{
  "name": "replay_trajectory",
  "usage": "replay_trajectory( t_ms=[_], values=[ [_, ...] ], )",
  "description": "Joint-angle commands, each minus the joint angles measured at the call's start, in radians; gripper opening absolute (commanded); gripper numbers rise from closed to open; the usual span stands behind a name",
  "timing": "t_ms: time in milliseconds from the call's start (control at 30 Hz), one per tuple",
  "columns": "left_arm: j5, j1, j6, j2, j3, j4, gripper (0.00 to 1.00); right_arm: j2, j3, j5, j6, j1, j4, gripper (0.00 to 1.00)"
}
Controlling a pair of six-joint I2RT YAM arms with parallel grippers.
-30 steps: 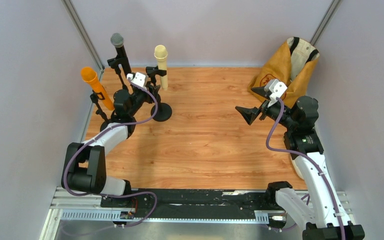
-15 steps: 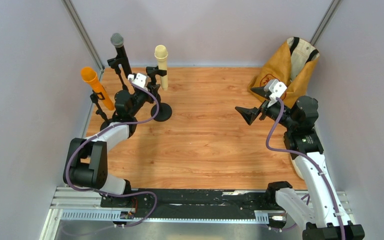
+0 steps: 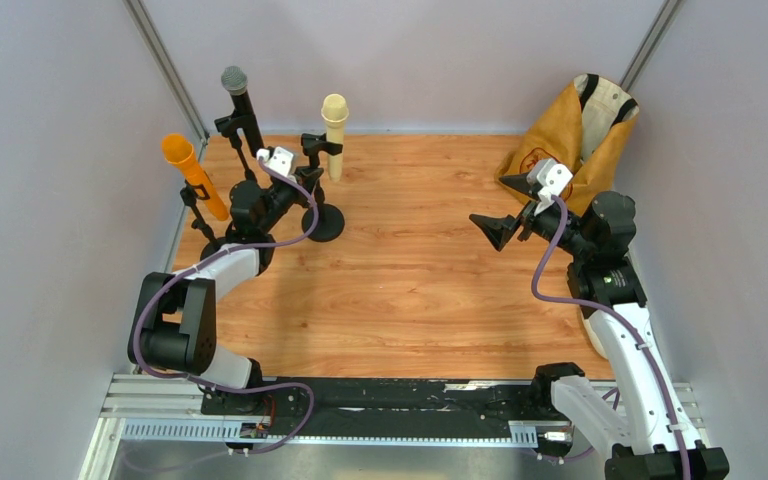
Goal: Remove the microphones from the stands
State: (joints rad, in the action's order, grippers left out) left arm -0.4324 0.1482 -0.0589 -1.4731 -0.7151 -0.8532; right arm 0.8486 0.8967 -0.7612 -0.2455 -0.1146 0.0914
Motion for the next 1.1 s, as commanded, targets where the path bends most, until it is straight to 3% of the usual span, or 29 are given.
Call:
replay_trajectory(
  t_ms=[0, 333, 633, 900, 1067],
  values=[
    [-0.040, 0.000, -0.040, 0.012, -0.018, -0.033, 0.00, -0.002, -0.006, -0.027, -0.015, -0.003, -0.038, 1.00],
    [-0.056, 0.006, -0.197, 0.075, -0.018, -0.036, 0.00, -0.005, -0.010, -0.036, -0.018, -0.002, -0.038, 1.00],
    [0.005, 0.073, -0.177, 0.186, 0.035, -0.029, 0.00, -0.005, -0.017, -0.052, -0.028, -0.002, -0.039, 1.00],
    [0.076, 0.207, -0.173, 0.283, 0.056, 0.015, 0.00, -0.002, -0.032, -0.107, -0.039, 0.003, -0.038, 1.00],
    [0.163, 0.363, -0.133, 0.289, 0.034, 0.116, 0.00, 0.000, -0.037, -0.117, -0.045, 0.016, -0.038, 1.00]
  ],
)
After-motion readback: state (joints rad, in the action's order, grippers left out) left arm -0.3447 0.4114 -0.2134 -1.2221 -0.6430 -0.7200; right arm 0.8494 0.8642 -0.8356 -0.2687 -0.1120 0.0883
